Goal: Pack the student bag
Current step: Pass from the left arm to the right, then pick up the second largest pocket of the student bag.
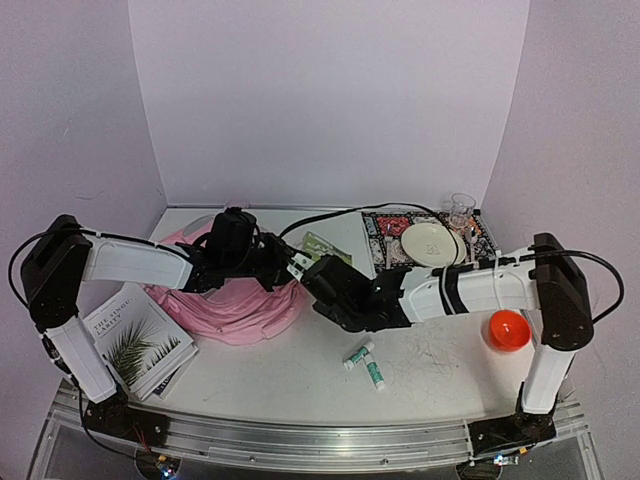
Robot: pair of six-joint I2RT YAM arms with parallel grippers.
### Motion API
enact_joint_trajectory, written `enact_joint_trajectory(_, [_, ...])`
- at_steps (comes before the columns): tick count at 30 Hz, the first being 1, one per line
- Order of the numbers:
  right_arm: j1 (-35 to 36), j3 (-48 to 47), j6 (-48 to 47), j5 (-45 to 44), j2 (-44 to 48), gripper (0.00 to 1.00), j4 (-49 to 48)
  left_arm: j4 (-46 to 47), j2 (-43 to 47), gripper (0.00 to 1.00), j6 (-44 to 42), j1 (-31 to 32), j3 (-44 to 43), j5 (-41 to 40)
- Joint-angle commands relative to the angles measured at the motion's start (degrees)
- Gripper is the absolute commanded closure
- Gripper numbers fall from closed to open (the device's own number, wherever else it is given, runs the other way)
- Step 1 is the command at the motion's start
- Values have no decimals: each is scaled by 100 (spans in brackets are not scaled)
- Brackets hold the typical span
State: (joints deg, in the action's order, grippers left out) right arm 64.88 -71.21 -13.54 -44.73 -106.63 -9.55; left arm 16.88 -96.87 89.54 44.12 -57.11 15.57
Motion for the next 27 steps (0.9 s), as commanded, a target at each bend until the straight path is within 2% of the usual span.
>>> enact_joint_trajectory(1, [-87, 261, 209, 383, 519, 100, 10, 787, 655, 82, -119, 45, -5, 331])
enact_joint_trajectory(6, [-174, 413, 584, 901, 936, 100, -81, 659, 815, 55, -469, -38, -63, 329])
enact_joint_trajectory(8, [-248, 470, 792, 1155, 1108, 100, -90, 522, 863, 49, -672, -118, -121, 359])
enact_joint_trajectory(12, [-493, 621, 1272, 1685, 1507, 100, -91, -241, 988, 44, -1483, -301, -412, 401])
enact_joint_trajectory(16, [-834, 830, 2100, 2368, 1950, 100, -99, -2435, 986, 38, -3274, -332, -1336, -403])
enact_joint_trajectory(19, [-1074, 1013, 2691, 2814, 2280, 100, -152, -3508, 949, 36, -4251, -333, -1769, -1012])
enact_joint_trajectory(27, [-1720, 1654, 4421, 3511, 3224, 100, -677, -5141, 668, 32, -6046, -278, -2251, -2166])
